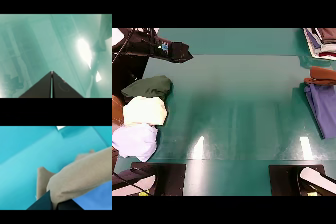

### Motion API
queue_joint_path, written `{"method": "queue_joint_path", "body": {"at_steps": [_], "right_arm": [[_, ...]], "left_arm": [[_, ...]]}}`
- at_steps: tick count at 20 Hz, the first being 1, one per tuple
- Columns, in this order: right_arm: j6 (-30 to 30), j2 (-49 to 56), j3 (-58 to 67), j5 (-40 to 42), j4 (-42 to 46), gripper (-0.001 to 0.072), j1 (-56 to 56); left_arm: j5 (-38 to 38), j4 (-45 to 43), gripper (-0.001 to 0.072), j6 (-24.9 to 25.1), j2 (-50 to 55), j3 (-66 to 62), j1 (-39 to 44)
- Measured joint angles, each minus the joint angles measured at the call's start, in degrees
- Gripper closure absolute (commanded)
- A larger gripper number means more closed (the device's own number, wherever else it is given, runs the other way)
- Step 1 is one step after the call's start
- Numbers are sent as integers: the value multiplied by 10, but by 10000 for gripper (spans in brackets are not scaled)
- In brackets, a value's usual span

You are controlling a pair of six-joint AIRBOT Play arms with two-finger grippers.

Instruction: Fold the shirts.

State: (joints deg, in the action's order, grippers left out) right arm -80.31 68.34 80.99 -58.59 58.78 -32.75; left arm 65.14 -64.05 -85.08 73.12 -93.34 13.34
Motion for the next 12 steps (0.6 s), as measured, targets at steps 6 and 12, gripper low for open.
{"method": "queue_joint_path", "body": {"at_steps": [6,12], "right_arm": [[-10,-22,-1,-114,95,695,-24],[-45,-35,-5,-192,206,679,-29]], "left_arm": [[3,0,684,9,0,0,0],[4,0,684,14,0,0,0]]}}
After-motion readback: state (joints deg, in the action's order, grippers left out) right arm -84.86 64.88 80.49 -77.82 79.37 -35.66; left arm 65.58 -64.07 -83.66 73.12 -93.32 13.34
